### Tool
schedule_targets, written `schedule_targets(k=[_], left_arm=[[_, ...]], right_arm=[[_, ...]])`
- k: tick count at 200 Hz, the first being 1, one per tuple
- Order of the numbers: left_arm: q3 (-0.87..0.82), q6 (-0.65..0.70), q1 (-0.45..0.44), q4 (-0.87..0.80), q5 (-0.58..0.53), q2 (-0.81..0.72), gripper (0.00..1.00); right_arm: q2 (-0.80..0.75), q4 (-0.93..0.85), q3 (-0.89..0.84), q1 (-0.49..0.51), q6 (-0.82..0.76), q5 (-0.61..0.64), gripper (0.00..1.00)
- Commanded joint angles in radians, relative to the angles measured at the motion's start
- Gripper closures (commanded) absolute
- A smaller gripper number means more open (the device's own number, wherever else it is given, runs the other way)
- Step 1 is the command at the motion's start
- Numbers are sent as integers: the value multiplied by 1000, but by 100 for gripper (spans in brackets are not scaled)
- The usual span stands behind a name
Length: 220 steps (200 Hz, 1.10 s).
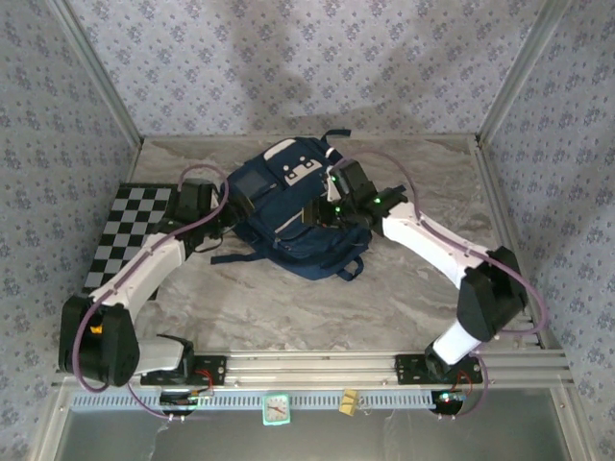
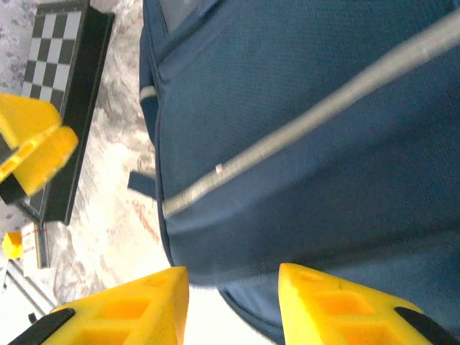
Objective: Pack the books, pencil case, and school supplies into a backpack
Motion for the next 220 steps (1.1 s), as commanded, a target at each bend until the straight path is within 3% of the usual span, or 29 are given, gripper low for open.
schedule_targets(k=[1,63,80,104,135,148,195,220], left_arm=[[-2,-105,27,131,85,50,28],[15,-156,51,197,106,184,28],[4,-187,28,294,145,199,30],[46,-158,-26,225,97,203,30],[59,-148,-63,226,115,230,33],[76,-170,-61,176,111,245,37],[100,-220,-124,244,155,274,50],[96,-272,-154,245,130,289,63]], right_arm=[[65,15,68,-1,13,39,61],[121,36,48,-40,20,51,61],[123,27,38,-42,19,57,61],[113,28,28,-45,20,56,61],[114,22,20,-56,19,47,61],[112,28,20,-61,19,39,61],[140,14,47,-87,-8,45,62],[151,-1,71,-114,-37,48,62]])
